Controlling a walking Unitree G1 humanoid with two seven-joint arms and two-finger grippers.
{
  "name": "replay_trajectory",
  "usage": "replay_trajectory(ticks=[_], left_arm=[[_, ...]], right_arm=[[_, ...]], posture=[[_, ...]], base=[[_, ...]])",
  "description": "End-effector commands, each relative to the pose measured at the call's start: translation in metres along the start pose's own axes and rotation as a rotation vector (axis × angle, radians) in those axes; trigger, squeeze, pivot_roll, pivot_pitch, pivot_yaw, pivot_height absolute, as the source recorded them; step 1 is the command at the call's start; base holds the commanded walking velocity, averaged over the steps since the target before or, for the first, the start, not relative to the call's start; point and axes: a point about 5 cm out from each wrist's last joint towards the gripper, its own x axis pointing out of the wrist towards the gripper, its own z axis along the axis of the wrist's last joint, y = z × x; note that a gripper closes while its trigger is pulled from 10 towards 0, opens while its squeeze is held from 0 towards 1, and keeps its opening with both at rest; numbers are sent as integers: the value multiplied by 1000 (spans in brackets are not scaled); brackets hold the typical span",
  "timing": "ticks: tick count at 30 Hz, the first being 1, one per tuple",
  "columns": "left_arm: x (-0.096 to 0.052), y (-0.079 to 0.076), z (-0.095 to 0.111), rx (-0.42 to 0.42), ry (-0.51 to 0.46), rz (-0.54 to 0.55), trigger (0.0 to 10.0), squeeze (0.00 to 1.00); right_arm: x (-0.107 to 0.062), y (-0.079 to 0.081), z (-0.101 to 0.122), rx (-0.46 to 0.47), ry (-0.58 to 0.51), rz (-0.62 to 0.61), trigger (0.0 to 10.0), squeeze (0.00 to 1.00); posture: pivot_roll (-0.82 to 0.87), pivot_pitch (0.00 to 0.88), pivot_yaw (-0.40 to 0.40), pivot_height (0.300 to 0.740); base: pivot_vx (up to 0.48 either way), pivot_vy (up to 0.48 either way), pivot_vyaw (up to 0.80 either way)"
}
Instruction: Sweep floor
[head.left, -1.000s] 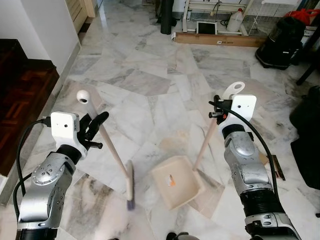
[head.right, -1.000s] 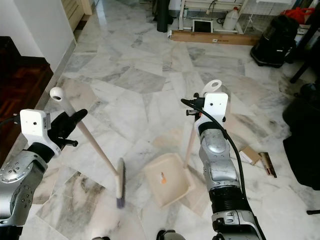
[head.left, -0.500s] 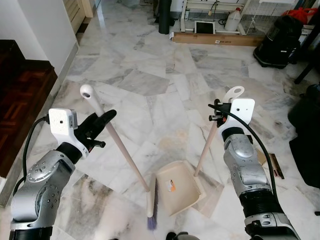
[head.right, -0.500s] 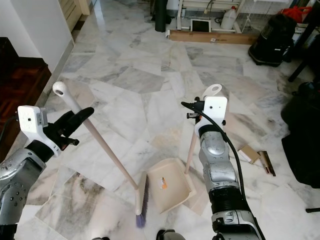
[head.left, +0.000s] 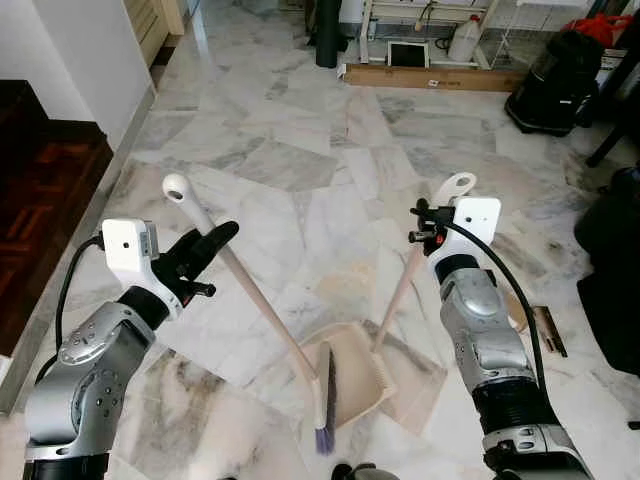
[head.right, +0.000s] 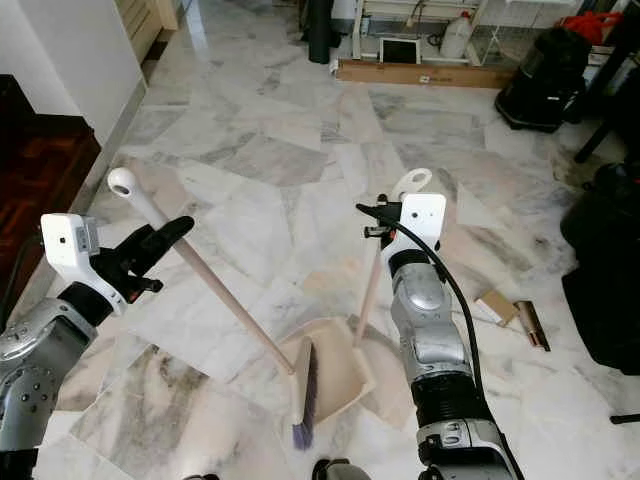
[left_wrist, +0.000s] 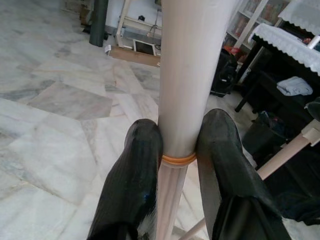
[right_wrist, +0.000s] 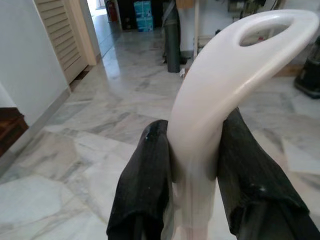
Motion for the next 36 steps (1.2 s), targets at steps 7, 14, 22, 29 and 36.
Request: replay_trajectory(ticks=[7,14,22,29,36], left_arm=[[1,-4,2,86,-4,12,10000,0],[1,1,2,169,5,60,10000,0],[3,6,3,249,-17,131,10000,0],[5,14,8,366,-49,229,10000,0],[2,21,10,435,-51,259,10000,0]], right_arm=[[4,8,15,17,-50,64,10000,0],[3,11,15,17,-49,95,10000,0],[2,15,18,21,-51,142,10000,0],[2,15,17,6,-43,165,10000,0],[-1,18,13,-11,-15,238,10000,0]], posture=[[-57,178,-45,740],[-60,178,-45,740],[-60,177,-47,740],[-68,180,-49,740],[-66,179,-48,740]], base=[[0,0,0],[0,0,0],[0,0,0],[0,0,0],[0,0,0]])
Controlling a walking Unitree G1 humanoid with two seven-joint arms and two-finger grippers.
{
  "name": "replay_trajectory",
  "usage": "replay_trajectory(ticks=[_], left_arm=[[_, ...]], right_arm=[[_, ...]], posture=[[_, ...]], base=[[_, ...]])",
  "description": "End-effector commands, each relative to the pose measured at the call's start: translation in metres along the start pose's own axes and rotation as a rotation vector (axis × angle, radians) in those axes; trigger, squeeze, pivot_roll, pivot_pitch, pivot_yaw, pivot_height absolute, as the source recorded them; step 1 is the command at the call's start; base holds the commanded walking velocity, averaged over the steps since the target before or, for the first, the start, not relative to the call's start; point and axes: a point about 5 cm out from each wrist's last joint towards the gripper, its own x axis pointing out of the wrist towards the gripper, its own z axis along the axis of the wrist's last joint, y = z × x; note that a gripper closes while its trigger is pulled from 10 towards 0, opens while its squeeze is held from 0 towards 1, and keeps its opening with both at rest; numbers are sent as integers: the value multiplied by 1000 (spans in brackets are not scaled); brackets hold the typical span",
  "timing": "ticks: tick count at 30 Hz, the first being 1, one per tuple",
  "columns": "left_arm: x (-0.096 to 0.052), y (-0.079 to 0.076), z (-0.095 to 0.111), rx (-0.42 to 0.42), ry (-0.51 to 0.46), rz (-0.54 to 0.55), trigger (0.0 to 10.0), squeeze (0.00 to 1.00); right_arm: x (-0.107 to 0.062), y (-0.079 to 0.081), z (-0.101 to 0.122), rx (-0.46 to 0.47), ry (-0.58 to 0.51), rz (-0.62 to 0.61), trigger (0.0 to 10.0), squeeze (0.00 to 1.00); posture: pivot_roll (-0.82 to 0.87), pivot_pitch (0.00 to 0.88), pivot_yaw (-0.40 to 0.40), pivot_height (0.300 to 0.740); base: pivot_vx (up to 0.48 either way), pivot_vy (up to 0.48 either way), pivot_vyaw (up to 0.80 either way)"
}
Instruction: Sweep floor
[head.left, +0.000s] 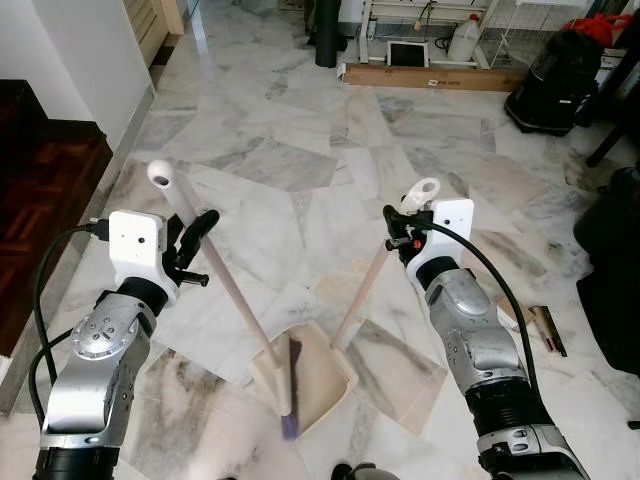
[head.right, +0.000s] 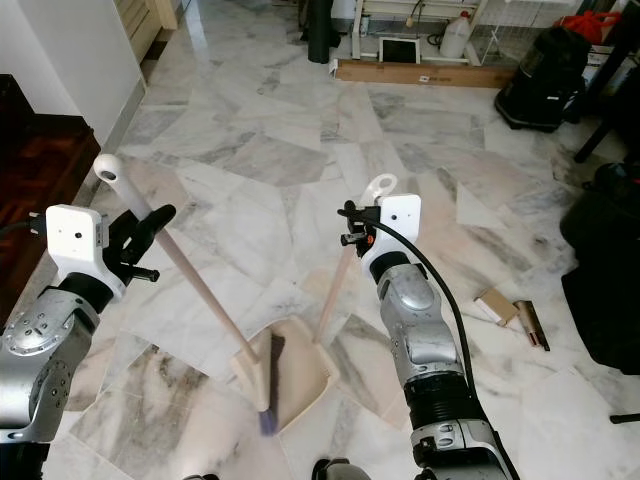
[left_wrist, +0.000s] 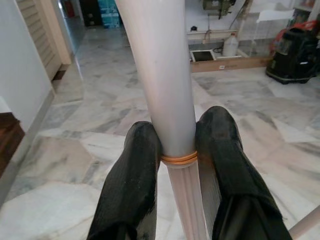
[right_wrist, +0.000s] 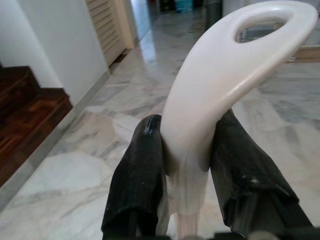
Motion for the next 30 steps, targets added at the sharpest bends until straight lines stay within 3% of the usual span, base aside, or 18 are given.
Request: replay_trajectory(ticks=[1,13,19,27,30], left_arm=[[-2,8,1,84,1,35,10000,0],[0,4,-3,114,5,22,10000,0],[0,7,-3,126,8,29,10000,0],[1,7,-4,134,9,31,10000,0],[1,7,-4,138,12,29,10000,0]], right_arm=[[-1,-1,16,-29,-52,33,10000,0],[-7,13,16,-47,-21,246,10000,0],[-19,25,11,-69,28,448,10000,0],[-28,25,9,-80,64,556,10000,0],[-37,28,7,-96,101,663,10000,0]], posture=[[-66,179,-48,740],[-69,178,-47,740],[-69,178,-46,740],[-70,178,-46,740],[-70,178,-46,740]], base=[[0,0,0],[0,0,0],[0,0,0],[0,0,0],[0,0,0]])
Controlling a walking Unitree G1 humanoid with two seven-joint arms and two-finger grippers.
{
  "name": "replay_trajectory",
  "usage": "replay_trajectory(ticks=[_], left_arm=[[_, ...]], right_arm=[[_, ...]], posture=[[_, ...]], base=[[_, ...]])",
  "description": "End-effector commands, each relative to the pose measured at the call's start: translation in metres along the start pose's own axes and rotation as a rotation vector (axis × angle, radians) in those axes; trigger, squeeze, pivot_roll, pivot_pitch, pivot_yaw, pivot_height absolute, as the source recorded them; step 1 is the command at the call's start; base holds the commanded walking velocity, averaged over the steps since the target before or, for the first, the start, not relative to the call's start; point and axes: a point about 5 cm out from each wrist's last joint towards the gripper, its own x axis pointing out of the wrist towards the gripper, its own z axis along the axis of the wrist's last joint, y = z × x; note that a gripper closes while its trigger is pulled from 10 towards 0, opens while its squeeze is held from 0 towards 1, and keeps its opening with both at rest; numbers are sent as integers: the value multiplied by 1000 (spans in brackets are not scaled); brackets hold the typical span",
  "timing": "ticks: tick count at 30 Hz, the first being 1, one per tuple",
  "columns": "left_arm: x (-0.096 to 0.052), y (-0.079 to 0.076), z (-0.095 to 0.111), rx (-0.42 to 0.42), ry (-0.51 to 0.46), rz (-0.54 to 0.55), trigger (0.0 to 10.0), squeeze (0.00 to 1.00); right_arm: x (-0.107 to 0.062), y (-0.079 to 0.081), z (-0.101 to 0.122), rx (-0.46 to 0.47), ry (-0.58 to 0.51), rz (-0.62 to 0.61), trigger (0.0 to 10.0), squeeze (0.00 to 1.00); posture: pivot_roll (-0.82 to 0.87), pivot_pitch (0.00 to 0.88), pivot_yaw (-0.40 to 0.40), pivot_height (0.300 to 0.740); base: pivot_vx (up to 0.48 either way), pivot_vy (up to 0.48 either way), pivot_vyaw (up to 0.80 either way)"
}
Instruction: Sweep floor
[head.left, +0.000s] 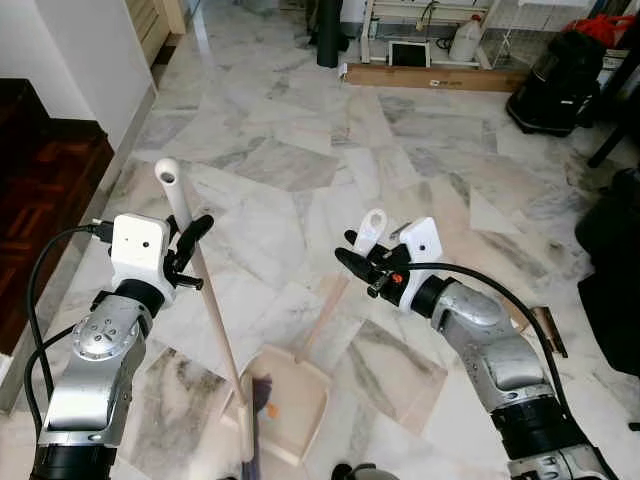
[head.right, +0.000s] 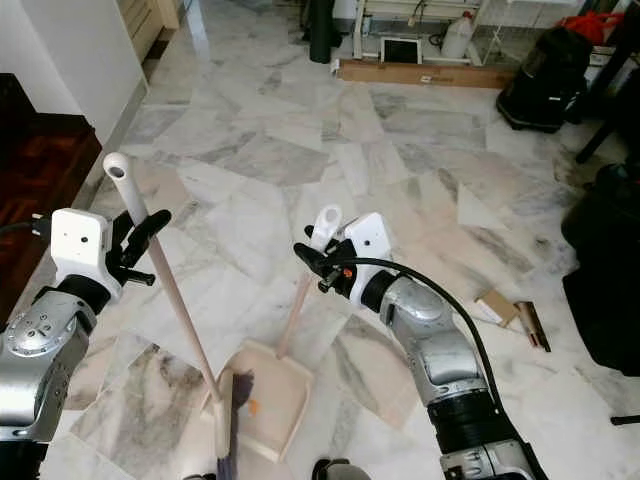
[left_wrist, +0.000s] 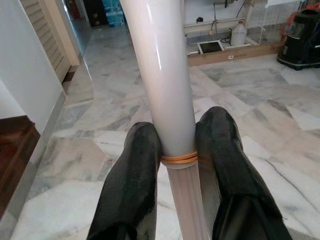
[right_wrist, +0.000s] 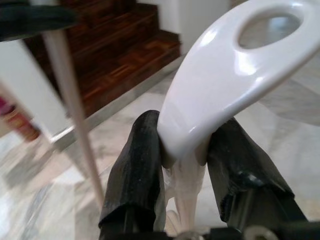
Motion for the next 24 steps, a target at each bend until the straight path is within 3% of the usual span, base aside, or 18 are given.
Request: replay_trajectory(ticks=[1,18,24], left_arm=[[0,7,3,66,-8,22,10000,0],[1,5,2,67,-4,8,10000,0],[1,5,3,64,-6,12,10000,0]], right_arm=[[-3,10,8,-13,-20,107,10000,0],[-26,35,0,-15,80,435,10000,0],[-22,27,0,-41,73,349,10000,0]], posture=[[-69,179,-45,740],[-68,178,-43,740],[-68,178,-43,740]], base=[[0,0,0],[0,0,0],[0,0,0]])
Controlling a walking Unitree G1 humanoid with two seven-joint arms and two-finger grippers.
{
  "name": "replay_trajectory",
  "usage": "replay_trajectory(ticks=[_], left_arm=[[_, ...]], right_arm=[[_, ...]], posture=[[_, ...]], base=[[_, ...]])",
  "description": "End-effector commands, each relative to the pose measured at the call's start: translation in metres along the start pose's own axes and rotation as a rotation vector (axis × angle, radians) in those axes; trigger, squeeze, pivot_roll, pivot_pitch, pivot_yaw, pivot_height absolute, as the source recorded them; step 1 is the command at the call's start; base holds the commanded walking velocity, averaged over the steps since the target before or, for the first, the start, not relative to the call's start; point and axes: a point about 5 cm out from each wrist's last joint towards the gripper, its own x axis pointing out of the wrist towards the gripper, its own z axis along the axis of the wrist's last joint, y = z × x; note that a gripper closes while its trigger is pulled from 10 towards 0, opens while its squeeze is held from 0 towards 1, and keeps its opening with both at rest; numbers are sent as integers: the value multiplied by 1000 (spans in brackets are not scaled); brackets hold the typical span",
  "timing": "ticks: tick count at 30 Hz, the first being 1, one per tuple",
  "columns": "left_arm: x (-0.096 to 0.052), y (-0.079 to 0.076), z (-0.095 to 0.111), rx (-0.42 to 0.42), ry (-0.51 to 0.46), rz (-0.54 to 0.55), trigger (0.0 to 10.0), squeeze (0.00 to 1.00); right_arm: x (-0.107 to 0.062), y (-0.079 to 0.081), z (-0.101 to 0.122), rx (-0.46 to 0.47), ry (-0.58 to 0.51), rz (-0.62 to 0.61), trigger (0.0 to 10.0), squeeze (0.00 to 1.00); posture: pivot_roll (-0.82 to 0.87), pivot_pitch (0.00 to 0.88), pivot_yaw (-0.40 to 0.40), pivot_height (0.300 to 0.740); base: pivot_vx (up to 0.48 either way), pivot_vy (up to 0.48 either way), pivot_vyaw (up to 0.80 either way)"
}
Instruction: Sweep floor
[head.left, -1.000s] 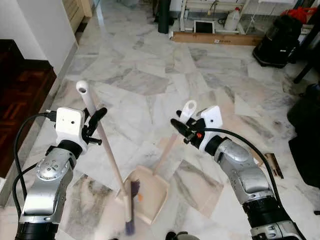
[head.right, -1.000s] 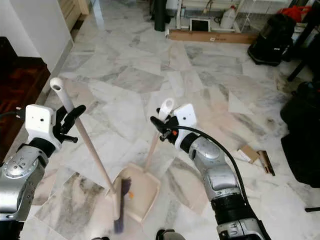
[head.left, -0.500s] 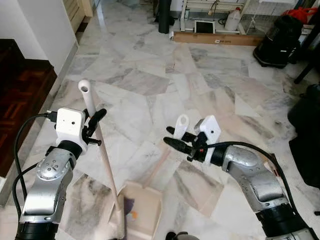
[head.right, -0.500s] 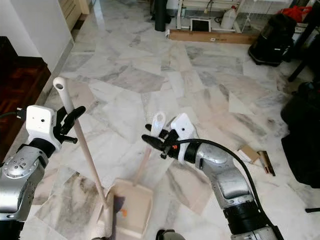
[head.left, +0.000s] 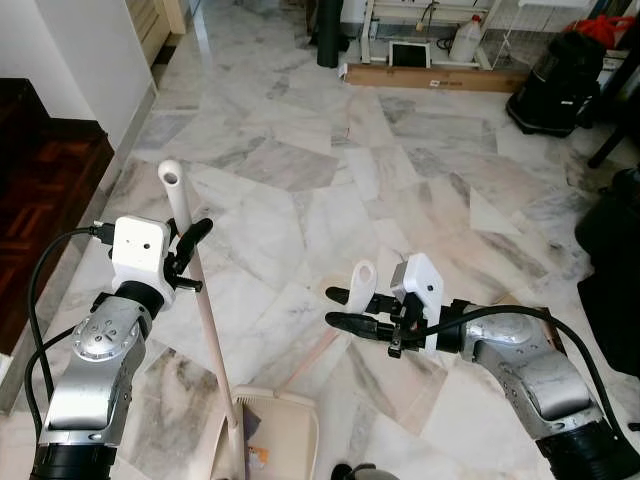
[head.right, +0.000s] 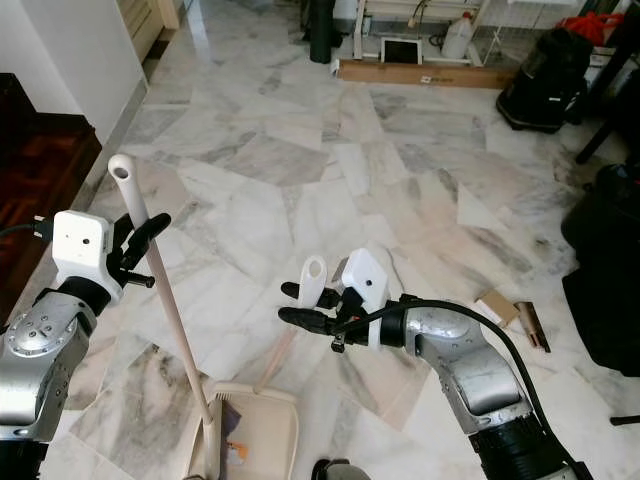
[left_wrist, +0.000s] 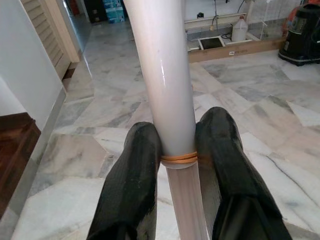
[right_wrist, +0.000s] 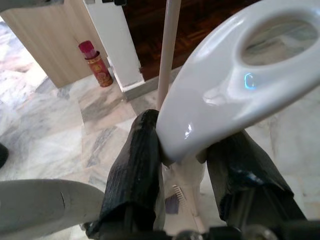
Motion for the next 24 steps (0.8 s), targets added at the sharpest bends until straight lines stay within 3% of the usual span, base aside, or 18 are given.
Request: replay_trajectory(ticks=[1,2,4,5,8,10,17,24], left_arm=[[1,5,6,57,-25,17,10000,0],[1,5,6,57,-25,17,10000,0],[1,6,7,49,-35,30,10000,0],[1,6,7,45,-38,34,10000,0],[0,7,8,36,-44,42,10000,0],[0,9,11,11,-62,63,10000,0],[3,15,29,-91,-149,126,10000,0],[4,30,51,-145,-263,215,10000,0]], right_arm=[[4,-9,5,-23,-27,-82,10000,0],[4,-9,5,-23,-27,-82,10000,0],[3,-31,10,-41,-71,-310,10000,0],[3,-35,12,-36,-88,-354,10000,0],[0,-43,17,-38,-127,-449,10000,0],[-3,-53,21,-51,-157,-603,10000,0],[-9,-71,20,-55,-177,-908,10000,0],[-14,-77,17,-54,-165,-1058,10000,0]], posture=[[-69,178,-43,740],[-69,178,-43,740],[-68,179,-43,740],[-68,179,-43,740],[-68,179,-43,740],[-69,180,-44,740],[-63,174,-46,740],[-65,167,-47,740]], base=[[0,0,0],[0,0,0],[0,0,0],[0,0,0],[0,0,0],[0,0,0],[0,0,0],[0,0,0]])
